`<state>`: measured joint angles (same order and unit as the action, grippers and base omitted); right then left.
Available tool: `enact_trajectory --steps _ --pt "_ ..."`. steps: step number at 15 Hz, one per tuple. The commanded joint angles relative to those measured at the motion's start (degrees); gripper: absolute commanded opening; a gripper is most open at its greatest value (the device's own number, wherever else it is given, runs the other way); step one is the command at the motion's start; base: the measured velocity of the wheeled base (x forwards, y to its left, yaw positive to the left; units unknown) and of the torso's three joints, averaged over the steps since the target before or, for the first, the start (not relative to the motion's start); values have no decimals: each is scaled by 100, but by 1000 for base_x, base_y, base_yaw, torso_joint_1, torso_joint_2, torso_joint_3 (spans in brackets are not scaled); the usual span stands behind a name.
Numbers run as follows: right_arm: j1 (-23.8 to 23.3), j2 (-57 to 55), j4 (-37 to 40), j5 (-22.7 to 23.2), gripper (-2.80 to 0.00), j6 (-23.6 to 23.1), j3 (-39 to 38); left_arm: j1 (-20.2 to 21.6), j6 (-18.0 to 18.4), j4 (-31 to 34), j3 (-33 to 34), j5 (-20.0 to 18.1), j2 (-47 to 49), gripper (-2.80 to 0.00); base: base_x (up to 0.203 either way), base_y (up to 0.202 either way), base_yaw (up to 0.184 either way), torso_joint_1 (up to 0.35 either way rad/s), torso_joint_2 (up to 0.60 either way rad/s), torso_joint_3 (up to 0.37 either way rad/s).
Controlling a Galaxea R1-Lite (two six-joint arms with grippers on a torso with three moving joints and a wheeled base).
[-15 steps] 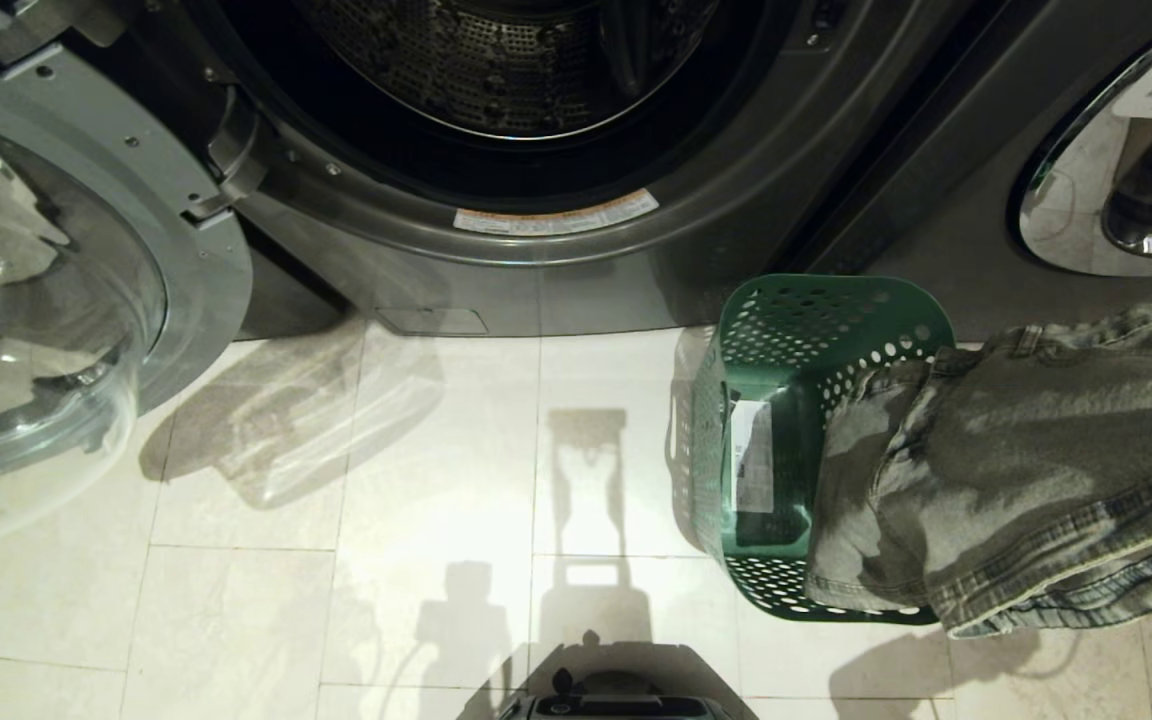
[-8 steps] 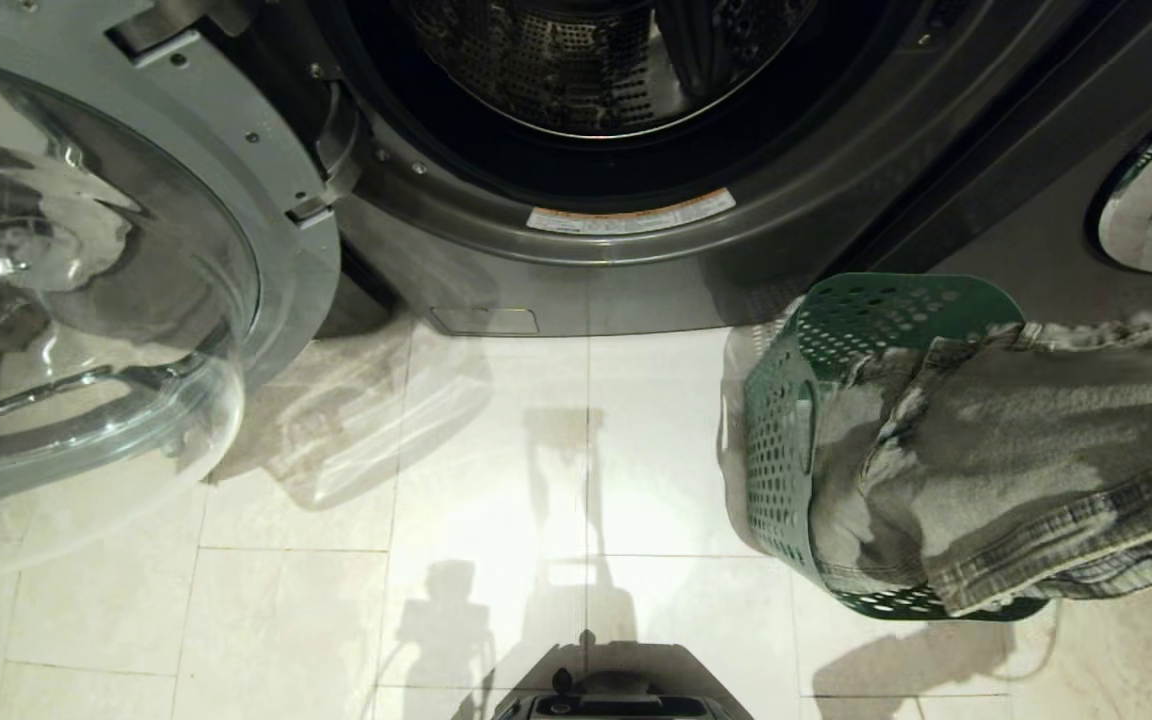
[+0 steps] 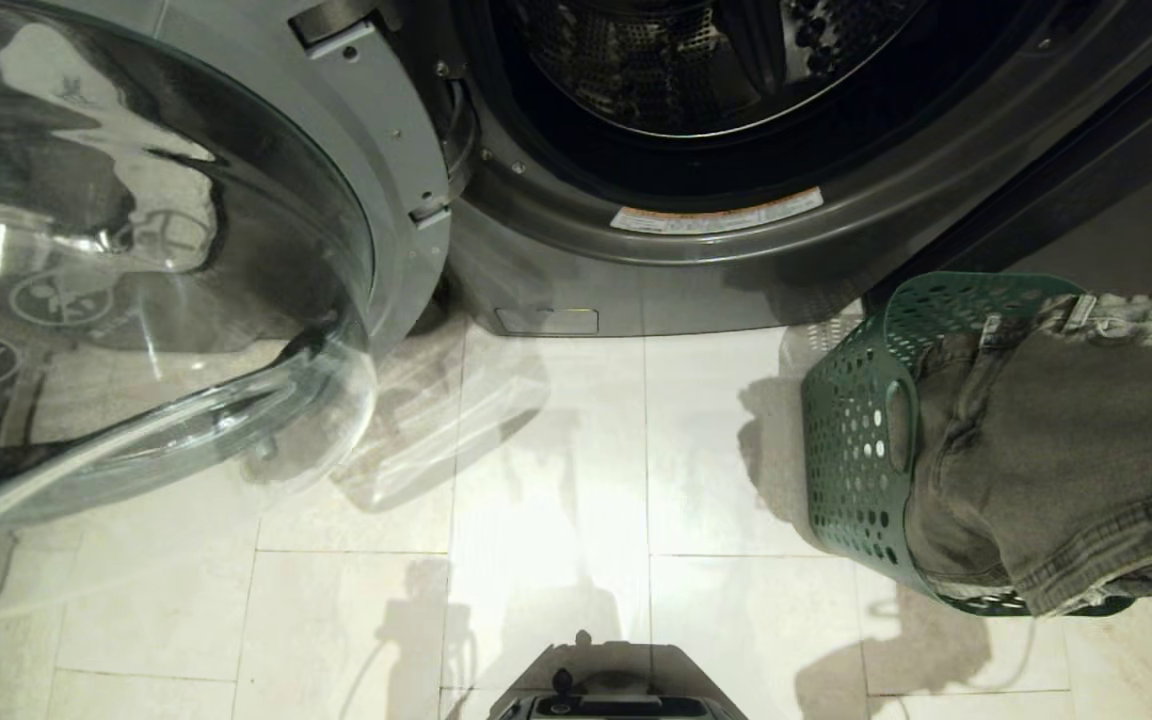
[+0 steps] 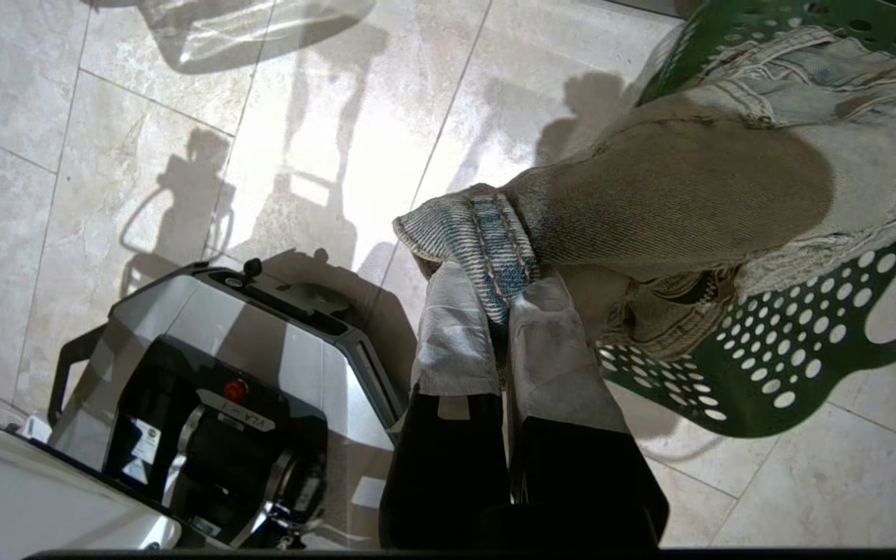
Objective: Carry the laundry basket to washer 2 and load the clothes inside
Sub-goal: Place the clothes into the washing machine
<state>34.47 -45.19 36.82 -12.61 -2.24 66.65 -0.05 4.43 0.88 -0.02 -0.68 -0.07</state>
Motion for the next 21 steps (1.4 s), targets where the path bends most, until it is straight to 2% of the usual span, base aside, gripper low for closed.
enact_trajectory --steps 1,12,16,21 --pt "-2 28 19 -5 -280 -4 -11 4 15 0 11 -11 -1 -280 0 153 3 0 2 2" --pt "-8 -148 -8 -14 -280 8 -14 4 -38 0 11 -2 -1 -280 0 7 0 0 0 0" --pt "-24 -547 -344 -396 -280 137 33 1 -40 0 11 -2 -1 -280 0 0 0 0 0 0" --pt "-20 -515 -394 -253 -280 118 -108 5 -39 0 11 -2 -1 -280 0 0 0 0 0 0"
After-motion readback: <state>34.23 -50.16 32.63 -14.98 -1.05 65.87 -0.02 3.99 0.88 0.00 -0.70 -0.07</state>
